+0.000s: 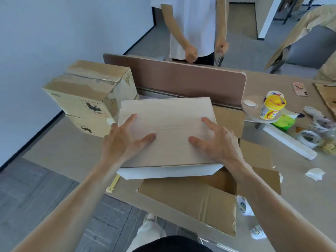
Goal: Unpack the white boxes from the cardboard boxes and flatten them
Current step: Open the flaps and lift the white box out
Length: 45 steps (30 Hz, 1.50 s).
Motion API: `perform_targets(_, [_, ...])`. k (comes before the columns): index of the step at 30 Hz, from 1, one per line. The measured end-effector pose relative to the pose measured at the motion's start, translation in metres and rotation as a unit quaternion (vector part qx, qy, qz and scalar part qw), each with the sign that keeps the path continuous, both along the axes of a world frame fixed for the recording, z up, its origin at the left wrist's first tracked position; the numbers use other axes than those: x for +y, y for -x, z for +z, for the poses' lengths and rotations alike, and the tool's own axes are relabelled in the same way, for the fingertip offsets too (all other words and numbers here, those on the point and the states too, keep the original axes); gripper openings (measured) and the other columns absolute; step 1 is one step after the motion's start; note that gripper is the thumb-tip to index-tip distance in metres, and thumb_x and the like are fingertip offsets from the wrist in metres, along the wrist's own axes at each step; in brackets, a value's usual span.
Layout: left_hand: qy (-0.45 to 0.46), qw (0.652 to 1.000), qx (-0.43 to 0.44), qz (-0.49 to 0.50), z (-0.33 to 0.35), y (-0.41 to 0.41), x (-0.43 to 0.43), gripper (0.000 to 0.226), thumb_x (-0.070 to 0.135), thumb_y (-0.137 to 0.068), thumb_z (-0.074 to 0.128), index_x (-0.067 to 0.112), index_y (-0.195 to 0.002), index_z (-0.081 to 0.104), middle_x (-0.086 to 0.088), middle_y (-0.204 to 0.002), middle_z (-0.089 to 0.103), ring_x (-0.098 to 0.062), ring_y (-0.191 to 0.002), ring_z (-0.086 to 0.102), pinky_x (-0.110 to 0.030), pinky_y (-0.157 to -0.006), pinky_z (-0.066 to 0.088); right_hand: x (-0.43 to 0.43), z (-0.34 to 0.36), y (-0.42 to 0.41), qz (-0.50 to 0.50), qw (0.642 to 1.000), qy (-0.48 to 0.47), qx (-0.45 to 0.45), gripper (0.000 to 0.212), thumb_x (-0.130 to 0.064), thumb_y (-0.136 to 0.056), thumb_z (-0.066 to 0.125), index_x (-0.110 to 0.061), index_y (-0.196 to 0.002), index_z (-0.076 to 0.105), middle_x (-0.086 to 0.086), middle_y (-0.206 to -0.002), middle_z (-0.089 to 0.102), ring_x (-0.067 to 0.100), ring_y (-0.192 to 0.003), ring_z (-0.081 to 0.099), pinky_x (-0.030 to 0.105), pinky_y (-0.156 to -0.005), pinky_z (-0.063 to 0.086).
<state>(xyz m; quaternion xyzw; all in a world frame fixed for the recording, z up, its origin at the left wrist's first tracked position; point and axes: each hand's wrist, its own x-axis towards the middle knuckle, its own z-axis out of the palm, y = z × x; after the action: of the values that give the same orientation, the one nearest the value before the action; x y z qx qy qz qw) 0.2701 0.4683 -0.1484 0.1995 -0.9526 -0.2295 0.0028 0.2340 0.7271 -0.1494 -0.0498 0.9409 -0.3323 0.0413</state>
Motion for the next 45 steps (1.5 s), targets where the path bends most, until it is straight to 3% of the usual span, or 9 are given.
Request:
perform_targets(2, [-0.003,0.999,-0.004,0.043,0.001,-0.020,-0.015,0.096,0.085,-0.069,0.055,0.045,-0.151,0.024,-0.012,-0.135,0.047,-0.037,-0.128,0.046,-0.048,-0.104,0.036,-0.019,0.002,-0.001,0.038,0.999,-0.005,-0.005,0.077,-0.056,-0.085,0.065,-0.031,-0.150,0.034,0.005,-0.146,0.050,0.032,-0.132,0.041,0.045,-0.104,0.035])
perform_targets(7, [0.007,0.991,0.006,0.136,-0.002,-0.065,-0.053,0.110,0.084,-0.068,0.058,0.035,-0.154,0.010,-0.012,-0.132,0.052,-0.038,-0.124,0.050,-0.051,-0.101,0.037,-0.072,0.000,-0.003,0.102,0.995,0.009,-0.011,0.075,-0.050,-0.083,0.067,-0.022,-0.144,0.032,0.003,-0.126,0.059,0.028,-0.116,0.052,0.034,-0.078,0.030])
perform_targets(12, [0.000,0.976,0.026,0.218,-0.008,-0.088,-0.089,0.104,0.076,-0.062,0.072,0.017,-0.137,0.030,-0.010,-0.123,0.058,-0.037,-0.114,0.056,-0.044,-0.081,0.040,-0.119,-0.015,-0.004,0.098,0.993,0.045,-0.047,0.069,-0.053,-0.082,0.067,-0.020,-0.135,0.038,0.001,-0.121,0.059,0.021,-0.100,0.046,0.033,-0.077,0.030])
perform_targets(18, [-0.007,0.967,0.012,0.254,-0.029,-0.094,-0.151,0.104,0.079,-0.060,0.070,0.016,-0.136,0.036,-0.008,-0.125,0.058,-0.035,-0.118,0.055,-0.050,-0.094,0.043,-0.181,-0.030,-0.007,0.107,0.991,0.060,-0.052,0.061,-0.052,-0.081,0.068,-0.019,-0.129,0.049,0.001,-0.119,0.063,0.029,-0.111,0.057,0.042,-0.091,0.047])
perform_targets(24, [-0.020,0.968,-0.001,0.249,-0.048,-0.083,-0.231,0.101,0.078,-0.061,0.072,0.016,-0.133,0.038,-0.008,-0.122,0.059,-0.035,-0.115,0.055,-0.050,-0.094,0.044,-0.261,-0.041,-0.001,0.097,0.991,0.065,-0.070,0.060,-0.047,-0.082,0.071,-0.018,-0.130,0.050,0.001,-0.120,0.063,0.027,-0.115,0.056,0.039,-0.093,0.042])
perform_targets(30, [-0.024,0.978,-0.021,0.206,-0.073,-0.051,-0.323,0.101,0.078,-0.061,0.071,0.018,-0.135,0.037,-0.006,-0.125,0.057,-0.034,-0.118,0.054,-0.049,-0.093,0.043,-0.343,-0.066,0.004,0.042,0.994,0.038,-0.093,0.055,-0.049,-0.079,0.068,-0.019,-0.123,0.052,-0.002,-0.114,0.066,0.026,-0.110,0.059,0.034,-0.080,0.036])
perform_targets(36, [-0.035,0.988,-0.077,0.130,-0.118,-0.021,-0.393,0.097,0.077,-0.059,0.074,0.021,-0.129,0.036,-0.004,-0.118,0.055,-0.035,-0.114,0.055,-0.046,-0.086,0.043,-0.398,-0.103,-0.009,-0.047,0.988,0.052,-0.140,0.049,-0.042,-0.081,0.069,-0.021,-0.122,0.050,-0.005,-0.115,0.065,0.024,-0.112,0.056,0.033,-0.085,0.036])
perform_targets(42, [-0.057,0.990,-0.097,0.084,-0.148,0.009,-0.435,0.099,0.071,-0.060,0.079,0.018,-0.131,0.035,-0.009,-0.119,0.054,-0.037,-0.116,0.053,-0.048,-0.093,0.043,-0.436,-0.126,-0.009,-0.087,0.982,0.054,-0.158,0.047,-0.037,-0.083,0.069,-0.021,-0.122,0.048,-0.010,-0.104,0.058,0.024,-0.109,0.053,0.030,-0.080,0.029])
perform_targets(45, [-0.072,0.990,-0.103,0.064,-0.160,0.024,-0.450,0.105,0.068,-0.060,0.081,0.017,-0.137,0.033,-0.011,-0.127,0.052,-0.038,-0.121,0.051,-0.050,-0.099,0.040,-0.449,-0.141,-0.010,-0.111,0.978,0.059,-0.166,0.049,-0.038,-0.083,0.069,-0.022,-0.123,0.046,-0.006,-0.113,0.062,0.025,-0.110,0.053,0.031,-0.080,0.031])
